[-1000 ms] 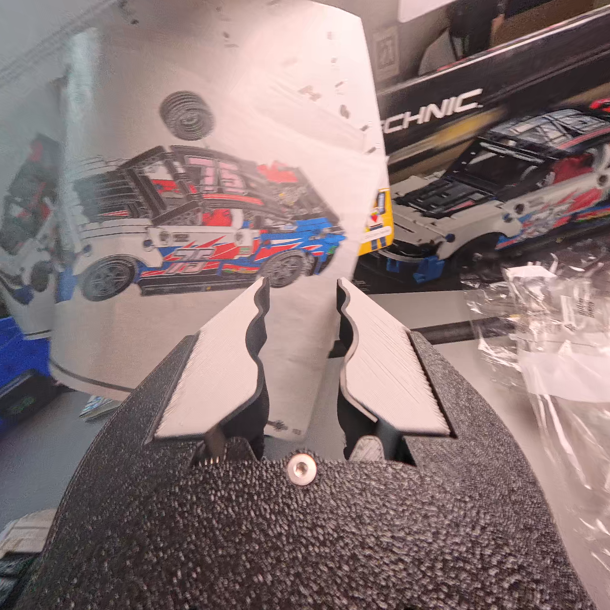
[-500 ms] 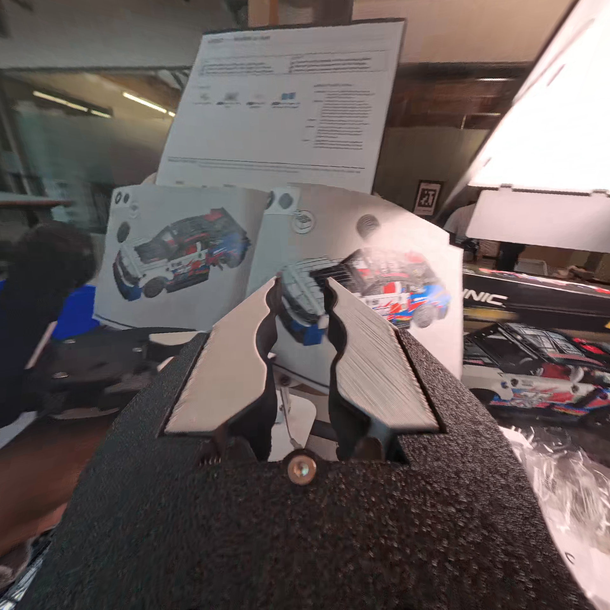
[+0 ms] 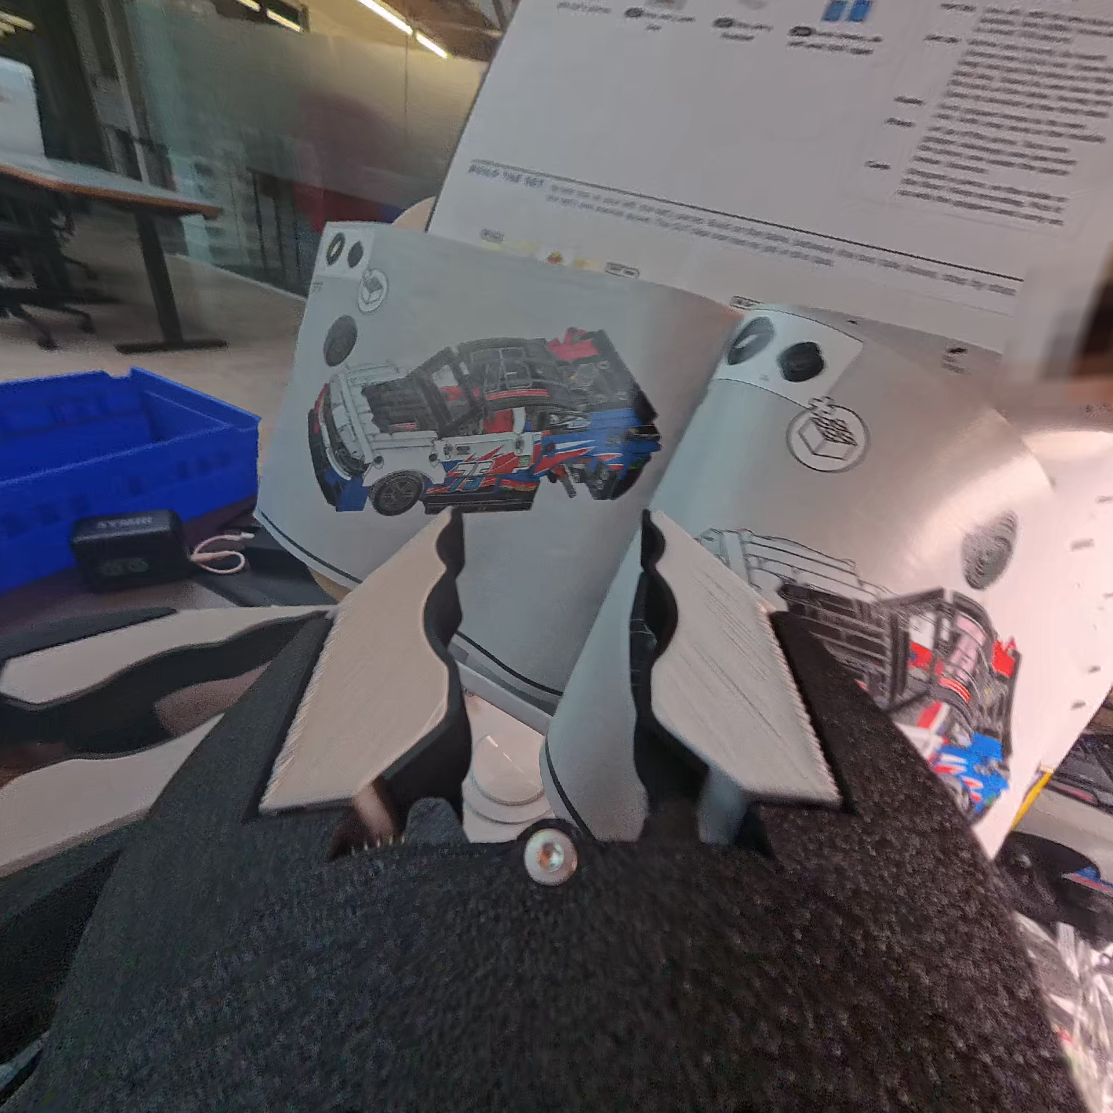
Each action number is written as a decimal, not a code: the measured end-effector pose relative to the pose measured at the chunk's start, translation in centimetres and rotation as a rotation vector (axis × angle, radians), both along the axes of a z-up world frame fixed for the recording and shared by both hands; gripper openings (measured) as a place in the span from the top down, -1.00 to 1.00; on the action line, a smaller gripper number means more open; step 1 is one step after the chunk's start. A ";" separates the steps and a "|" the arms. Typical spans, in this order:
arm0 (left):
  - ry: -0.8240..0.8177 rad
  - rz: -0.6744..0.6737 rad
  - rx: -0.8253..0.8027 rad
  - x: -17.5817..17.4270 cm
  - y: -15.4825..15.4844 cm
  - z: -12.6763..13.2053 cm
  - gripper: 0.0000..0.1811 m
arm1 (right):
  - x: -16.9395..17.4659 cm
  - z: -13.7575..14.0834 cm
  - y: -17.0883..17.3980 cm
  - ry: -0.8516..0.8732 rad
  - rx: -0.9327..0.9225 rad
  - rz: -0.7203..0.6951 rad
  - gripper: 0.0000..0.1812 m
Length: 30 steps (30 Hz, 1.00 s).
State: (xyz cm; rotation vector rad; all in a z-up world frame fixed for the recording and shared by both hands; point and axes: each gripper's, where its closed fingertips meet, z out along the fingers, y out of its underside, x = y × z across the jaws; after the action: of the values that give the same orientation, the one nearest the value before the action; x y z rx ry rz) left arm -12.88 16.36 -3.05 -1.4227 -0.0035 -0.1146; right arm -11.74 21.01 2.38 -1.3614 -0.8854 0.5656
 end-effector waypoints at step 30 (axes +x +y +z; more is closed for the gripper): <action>-0.214 -0.111 -0.051 -5.4 0.1 -0.7 0.28 | 0.9 -2.7 4.5 0.050 0.004 -0.004 0.94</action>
State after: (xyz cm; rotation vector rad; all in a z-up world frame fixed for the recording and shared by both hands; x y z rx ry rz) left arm -18.32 16.41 -3.77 -1.4554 -0.1046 -0.3604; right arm -10.83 25.47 -0.28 -1.3398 -0.8422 0.5920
